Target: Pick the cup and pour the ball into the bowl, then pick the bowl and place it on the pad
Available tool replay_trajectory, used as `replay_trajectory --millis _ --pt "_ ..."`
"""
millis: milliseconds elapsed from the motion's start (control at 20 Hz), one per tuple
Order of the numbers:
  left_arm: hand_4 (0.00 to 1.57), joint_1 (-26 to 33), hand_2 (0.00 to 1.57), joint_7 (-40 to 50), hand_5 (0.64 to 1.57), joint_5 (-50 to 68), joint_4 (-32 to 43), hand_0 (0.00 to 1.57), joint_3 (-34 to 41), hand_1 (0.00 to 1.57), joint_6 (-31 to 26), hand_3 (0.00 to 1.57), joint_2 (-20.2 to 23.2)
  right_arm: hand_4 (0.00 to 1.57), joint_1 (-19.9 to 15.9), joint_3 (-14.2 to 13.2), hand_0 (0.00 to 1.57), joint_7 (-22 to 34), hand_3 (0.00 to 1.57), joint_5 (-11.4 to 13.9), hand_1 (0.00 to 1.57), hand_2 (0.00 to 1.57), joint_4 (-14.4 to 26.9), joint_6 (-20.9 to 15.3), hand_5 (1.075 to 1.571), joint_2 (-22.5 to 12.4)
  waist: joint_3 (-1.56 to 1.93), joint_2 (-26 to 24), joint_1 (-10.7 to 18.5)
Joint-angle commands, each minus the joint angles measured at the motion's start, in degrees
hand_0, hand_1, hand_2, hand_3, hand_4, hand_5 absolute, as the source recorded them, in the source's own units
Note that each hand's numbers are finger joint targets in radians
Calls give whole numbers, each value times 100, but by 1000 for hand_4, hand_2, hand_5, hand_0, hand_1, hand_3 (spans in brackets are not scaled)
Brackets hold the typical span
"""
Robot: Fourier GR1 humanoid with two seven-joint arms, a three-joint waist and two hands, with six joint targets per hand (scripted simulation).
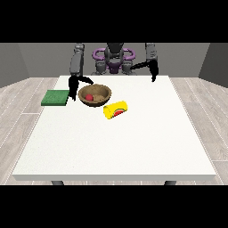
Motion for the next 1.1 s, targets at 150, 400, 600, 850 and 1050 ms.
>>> replay_trajectory --millis 150,400,600,850,1050 --pt "0 92 0 6 1565 207 -343 0 358 0 -357 0 347 201 -392 -29 0 -384 0 -32 0 0 961 143 1562 -278 3 123 -19" --pt "0 -78 0 475 1566 201 -683 0 315 0 -532 0 412 142 -744 37 0 -723 0 3 0 0 1434 -253 1564 113 5 197 129" --pt "0 484 0 173 1565 294 -749 0 365 0 -695 0 444 395 -536 -13 0 -577 0 -179 0 0 1727 2 1570 93 2 -10 28" --pt "470 28 0 141 1564 91 -980 0 125 0 -525 0 297 850 -426 114 1571 -32 1088 599 1571 1571 2081 -1621 1505 -459 -18 629 489" --pt "655 3 0 356 1531 172 -929 0 -3 0 -726 0 241 938 -331 532 1571 163 1562 1304 1571 1571 2072 -2651 1558 -517 -28 439 757"
